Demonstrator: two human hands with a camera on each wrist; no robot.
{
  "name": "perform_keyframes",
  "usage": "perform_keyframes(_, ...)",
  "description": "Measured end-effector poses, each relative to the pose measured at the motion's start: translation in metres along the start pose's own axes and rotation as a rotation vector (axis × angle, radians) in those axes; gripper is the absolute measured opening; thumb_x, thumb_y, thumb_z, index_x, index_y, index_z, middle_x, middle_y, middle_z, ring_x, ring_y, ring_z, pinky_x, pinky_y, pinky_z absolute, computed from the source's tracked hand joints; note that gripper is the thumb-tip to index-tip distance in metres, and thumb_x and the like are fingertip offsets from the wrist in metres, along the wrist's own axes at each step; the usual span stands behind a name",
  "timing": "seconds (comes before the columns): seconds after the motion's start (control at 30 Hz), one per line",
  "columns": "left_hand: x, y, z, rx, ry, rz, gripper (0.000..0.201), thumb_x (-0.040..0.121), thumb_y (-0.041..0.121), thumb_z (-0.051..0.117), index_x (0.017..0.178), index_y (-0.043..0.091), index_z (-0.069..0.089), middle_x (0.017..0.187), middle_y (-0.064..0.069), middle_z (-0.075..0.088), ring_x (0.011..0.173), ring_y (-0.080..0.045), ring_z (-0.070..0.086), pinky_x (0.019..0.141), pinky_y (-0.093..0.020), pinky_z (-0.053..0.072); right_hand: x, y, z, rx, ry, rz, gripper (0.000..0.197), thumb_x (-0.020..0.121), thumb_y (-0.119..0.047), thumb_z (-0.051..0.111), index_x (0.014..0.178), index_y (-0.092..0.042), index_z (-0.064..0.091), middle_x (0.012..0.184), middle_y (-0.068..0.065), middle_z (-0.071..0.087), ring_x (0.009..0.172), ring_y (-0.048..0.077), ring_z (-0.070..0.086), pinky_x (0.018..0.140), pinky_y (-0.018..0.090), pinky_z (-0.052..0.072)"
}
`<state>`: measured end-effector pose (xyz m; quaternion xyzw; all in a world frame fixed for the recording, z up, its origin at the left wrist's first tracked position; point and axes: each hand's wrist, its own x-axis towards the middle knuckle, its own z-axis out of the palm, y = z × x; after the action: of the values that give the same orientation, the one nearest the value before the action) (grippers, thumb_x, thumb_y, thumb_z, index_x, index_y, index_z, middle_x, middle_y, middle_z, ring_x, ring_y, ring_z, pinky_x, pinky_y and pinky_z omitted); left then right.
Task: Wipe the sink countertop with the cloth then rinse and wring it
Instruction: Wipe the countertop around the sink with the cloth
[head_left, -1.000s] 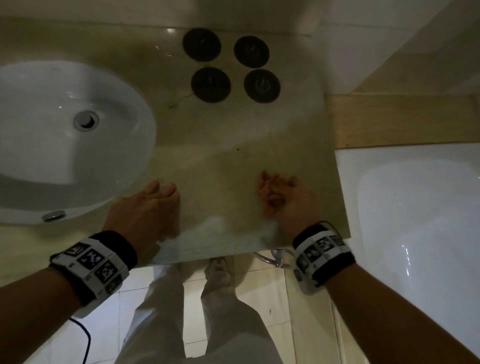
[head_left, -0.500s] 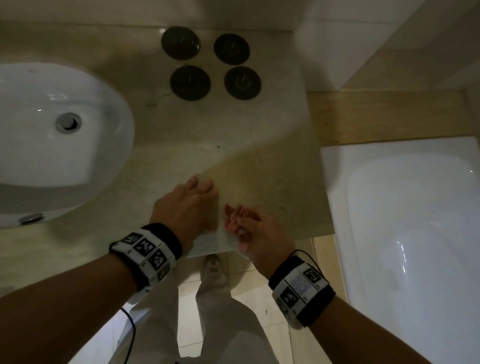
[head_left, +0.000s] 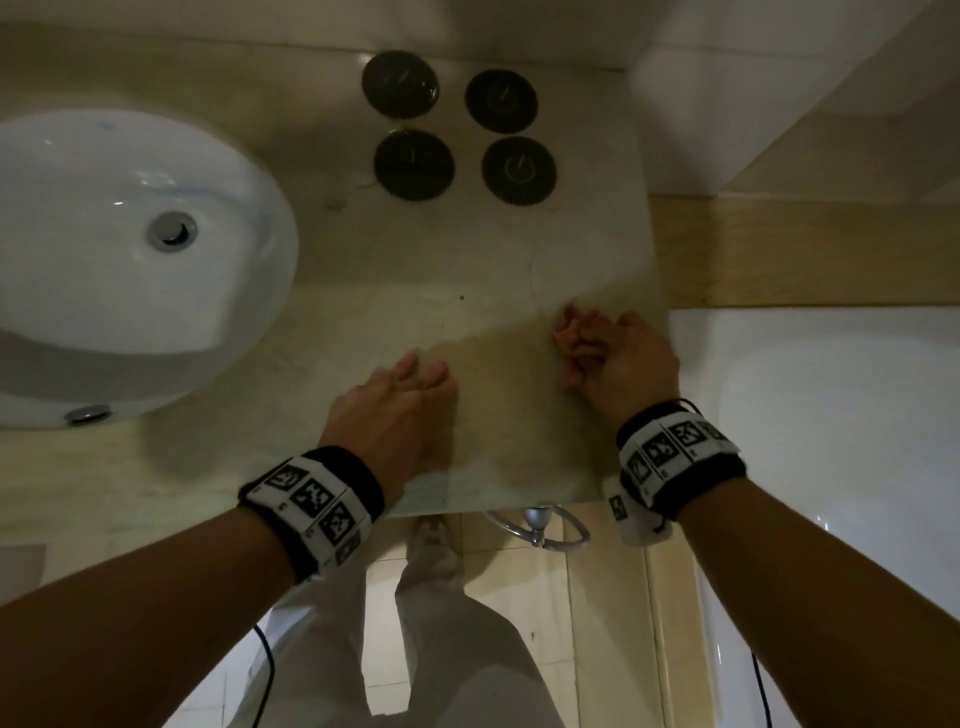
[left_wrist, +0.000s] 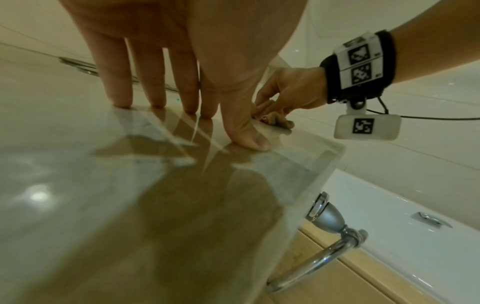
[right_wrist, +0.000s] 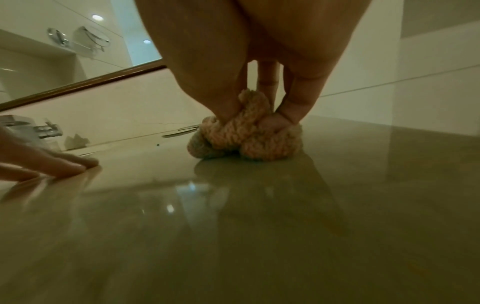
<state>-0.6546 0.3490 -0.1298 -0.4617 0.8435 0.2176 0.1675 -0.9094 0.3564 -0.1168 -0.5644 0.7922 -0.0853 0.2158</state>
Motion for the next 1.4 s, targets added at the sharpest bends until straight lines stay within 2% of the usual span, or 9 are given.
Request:
perform_keyframes(0.1, 0.0, -0.001, 0.002, -0.021, -0.01, 0.012, 0.097, 0.073, 0.047, 0.076, 0.151, 0.035, 0.018, 0.163, 0.013, 0.015, 0.15, -0.022, 0.018, 0.109, -0.045, 0.04, 0.029, -0.024, 0.005, -0.019, -0.028, -0.156, 0.018, 0.079, -0.031, 0.062, 0.093, -0.025, 0.071, 0.1, 0.003, 0.062, 0.095, 0.019, 0.056, 0.069, 0.008, 0.029)
perform_keyframes(0.2, -0.003, -0.003, -0.003, -0.072, 0.005, 0.02, 0.088, 0.081, 0.039, 0.071, 0.153, 0.03, 0.022, 0.164, 0.012, 0.015, 0.151, -0.018, 0.016, 0.113, -0.041, 0.036, 0.06, -0.052, 0.019, -0.085, -0.065, -0.276, 0.017, 0.08, -0.031, 0.063, 0.095, -0.027, 0.07, 0.106, -0.006, 0.06, 0.094, 0.005, 0.048, 0.066, 0.0, 0.026)
perform_keyframes(0.37, -0.013, -0.027, -0.017, -0.225, 0.097, -0.012, 0.057, 0.086, 0.022, 0.067, 0.141, 0.027, 0.051, 0.154, 0.006, 0.041, 0.134, -0.019, 0.051, 0.109, -0.037, 0.043, 0.058, -0.102, 0.034, -0.051, -0.165, -0.366, 0.023, 0.083, -0.02, 0.061, 0.104, -0.019, 0.069, 0.112, 0.002, 0.061, 0.096, 0.019, 0.058, 0.08, 0.027, 0.048)
perform_keyframes(0.5, -0.027, -0.04, -0.015, -0.253, 0.134, -0.028, 0.053, 0.087, 0.021, 0.066, 0.138, 0.033, 0.054, 0.152, 0.007, 0.045, 0.129, -0.02, 0.055, 0.105, -0.038, 0.046, -0.002, -0.107, 0.049, 0.08, -0.289, -0.467, 0.023, 0.078, -0.018, 0.058, 0.096, -0.02, 0.073, 0.114, 0.007, 0.064, 0.101, 0.028, 0.06, 0.088, 0.039, 0.051)
perform_keyframes(0.67, -0.027, -0.038, -0.012, -0.129, 0.089, 0.005, 0.033, 0.084, 0.034, 0.053, 0.116, 0.025, 0.053, 0.137, 0.01, 0.05, 0.13, -0.014, 0.052, 0.08, -0.035, 0.055, -0.087, -0.093, 0.074, 0.061, -0.387, -0.512, 0.025, 0.079, -0.017, 0.06, 0.101, -0.023, 0.071, 0.115, -0.001, 0.06, 0.1, 0.02, 0.058, 0.082, 0.035, 0.051)
perform_keyframes(0.87, -0.022, -0.046, 0.002, -0.176, 0.076, -0.054, 0.073, 0.074, 0.043, 0.072, 0.141, 0.035, 0.044, 0.156, 0.014, 0.035, 0.141, -0.007, 0.039, 0.107, -0.032, 0.042, -0.116, -0.08, 0.086, 0.039, -0.317, -0.534, 0.021, 0.084, -0.031, 0.051, 0.096, -0.026, 0.067, 0.103, -0.004, 0.062, 0.075, 0.019, 0.059, 0.066, 0.036, 0.051)
perform_keyframes(1.1, -0.042, -0.062, 0.001, -0.209, 0.074, -0.06, 0.062, 0.087, 0.026, 0.065, 0.146, 0.029, 0.043, 0.16, 0.013, 0.029, 0.144, -0.008, 0.034, 0.109, -0.033, 0.039, -0.079, -0.06, 0.056, 0.059, -0.086, -0.307, 0.022, 0.062, -0.02, 0.071, 0.084, -0.019, 0.071, 0.093, -0.002, 0.068, 0.076, 0.011, 0.059, 0.059, 0.02, 0.052)
perform_keyframes(1.23, -0.058, -0.081, 0.008, -0.239, 0.085, -0.08, 0.057, 0.09, 0.031, 0.06, 0.144, 0.032, 0.043, 0.159, 0.016, 0.029, 0.141, -0.008, 0.04, 0.104, -0.03, 0.042, -0.053, -0.073, 0.055, -0.01, -0.104, -0.153, 0.041, 0.062, -0.044, 0.045, 0.088, -0.019, 0.064, 0.1, 0.005, 0.062, 0.085, 0.024, 0.057, 0.069, 0.024, 0.044)
perform_keyframes(1.4, -0.077, -0.107, 0.001, -0.315, 0.083, -0.103, 0.053, 0.092, 0.016, 0.057, 0.143, 0.027, 0.048, 0.158, 0.012, 0.033, 0.13, -0.023, 0.054, 0.105, -0.036, 0.044, -0.079, -0.13, 0.085, -0.024, -0.101, -0.278, 0.03, 0.063, -0.034, 0.064, 0.085, -0.013, 0.061, 0.087, 0.009, 0.061, 0.064, 0.022, 0.053, 0.054, 0.015, 0.031)
